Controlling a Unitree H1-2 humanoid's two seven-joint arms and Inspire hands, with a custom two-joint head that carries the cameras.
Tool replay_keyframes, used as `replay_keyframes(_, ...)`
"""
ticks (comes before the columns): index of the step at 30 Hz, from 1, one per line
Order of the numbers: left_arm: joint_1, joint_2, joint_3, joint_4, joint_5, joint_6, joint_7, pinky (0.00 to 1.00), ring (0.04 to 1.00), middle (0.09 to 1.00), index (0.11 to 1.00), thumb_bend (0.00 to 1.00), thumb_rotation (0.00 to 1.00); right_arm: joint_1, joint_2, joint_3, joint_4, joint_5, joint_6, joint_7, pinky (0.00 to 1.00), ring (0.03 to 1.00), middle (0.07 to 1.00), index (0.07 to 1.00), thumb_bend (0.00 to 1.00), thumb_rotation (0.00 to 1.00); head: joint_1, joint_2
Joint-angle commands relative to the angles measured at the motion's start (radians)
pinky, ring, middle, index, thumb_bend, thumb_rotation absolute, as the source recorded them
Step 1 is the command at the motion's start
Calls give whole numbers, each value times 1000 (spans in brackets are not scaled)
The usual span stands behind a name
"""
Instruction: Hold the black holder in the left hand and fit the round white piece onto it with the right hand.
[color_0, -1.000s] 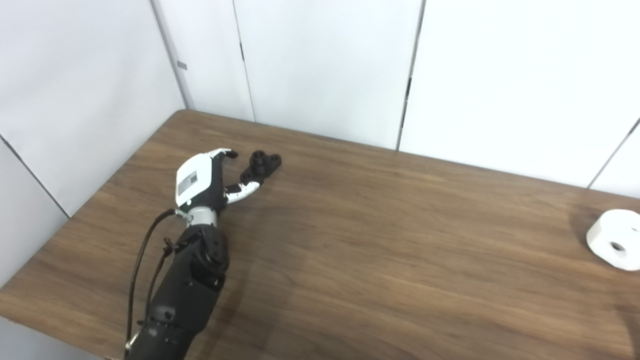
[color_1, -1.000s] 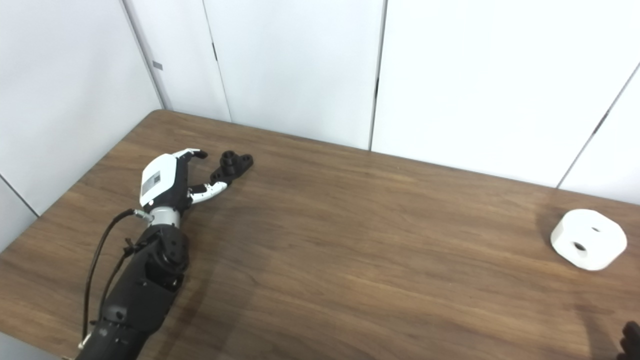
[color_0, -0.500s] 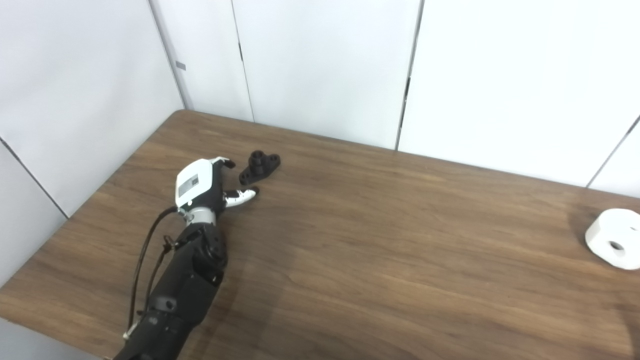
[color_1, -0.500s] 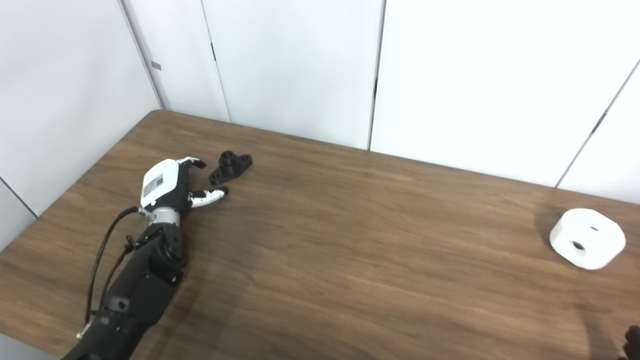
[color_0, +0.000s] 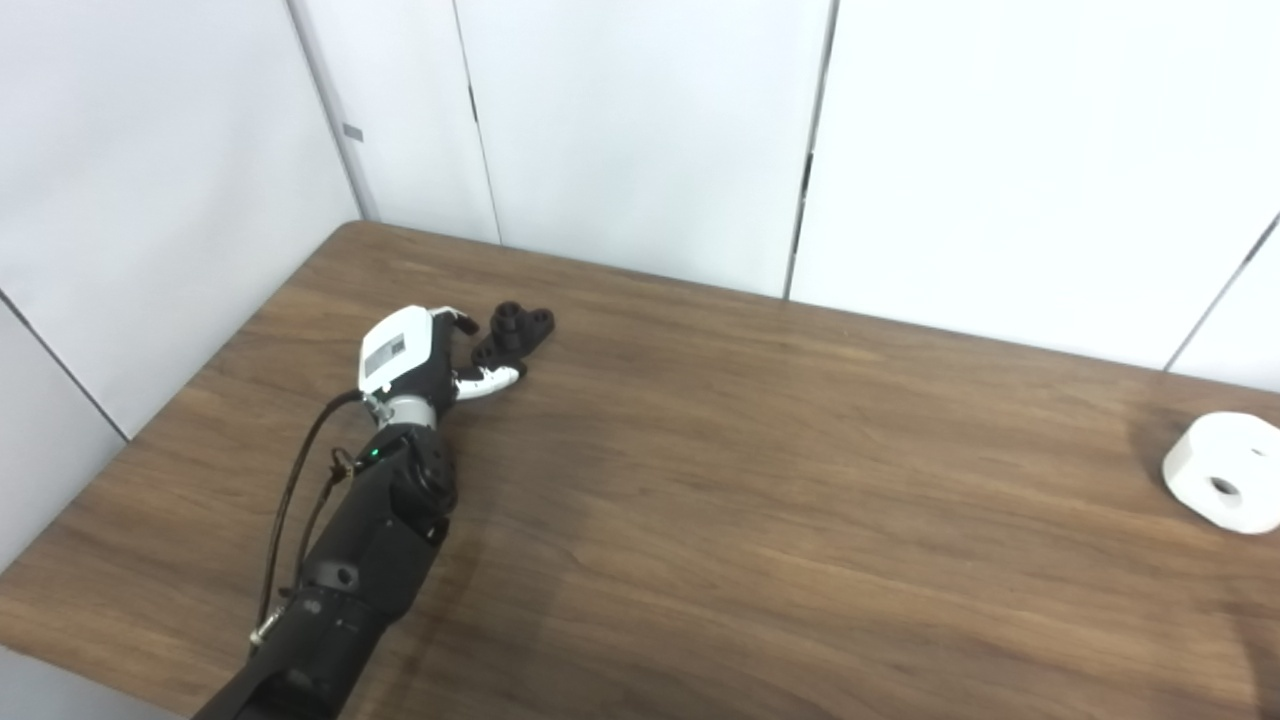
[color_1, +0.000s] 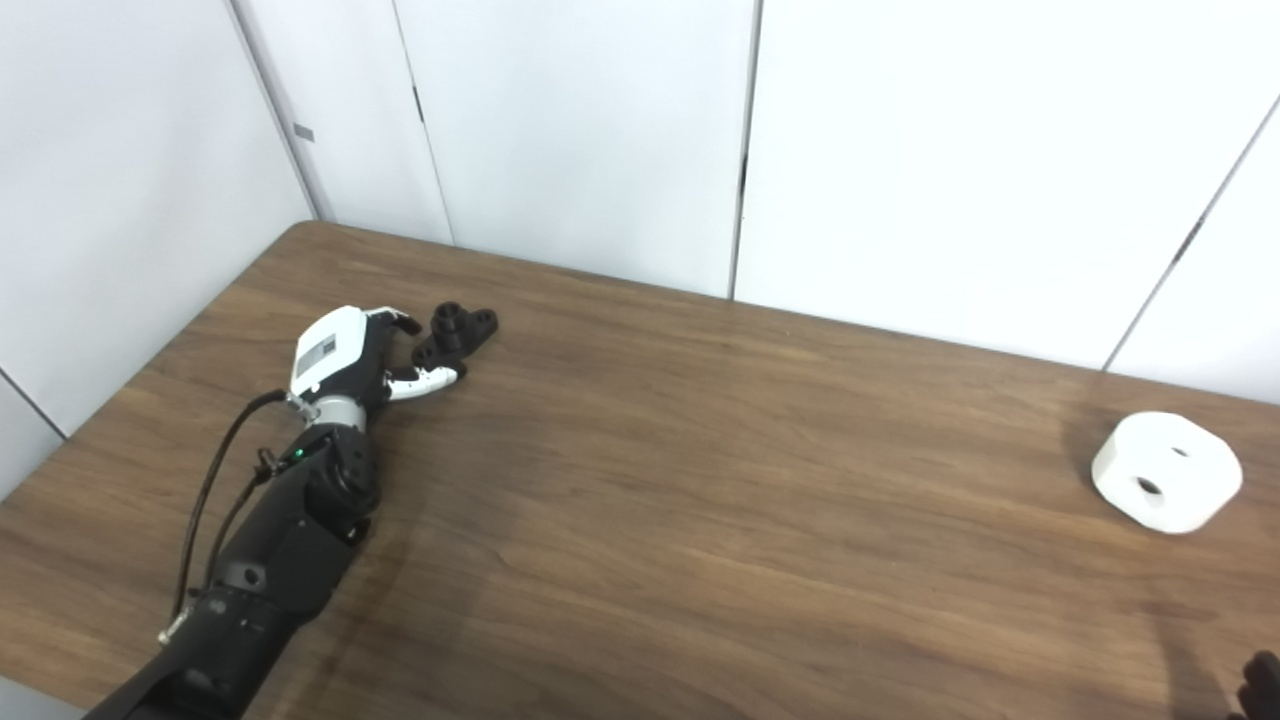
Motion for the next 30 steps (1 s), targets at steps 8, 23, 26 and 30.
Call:
replay_keyframes(8,-60,32,-24,18,-10,7,1,940,919,854,682,803,312,38,9,25,51,20,-12,25,1000,1000,999,989,798,1000,0,5)
replay_keyframes(23,-57,19,-21,53,-13,-17,105,944,856,773,485,520,52,34,4,22,62,44,-24,46,1000,1000,989,973,800,1000,-2,10)
replay_keyframes(26,-56,20,-26,49,-11,-13,108,945,854,768,485,519,49,33,4,23,59,42,-12,43,1000,1000,990,977,814,1000,-2,11)
replay_keyframes(30,-56,18,-27,48,-15,-19,115,930,851,761,485,519,46,36,3,25,51,40,-7,44,1000,1000,992,980,811,1000,-2,11)
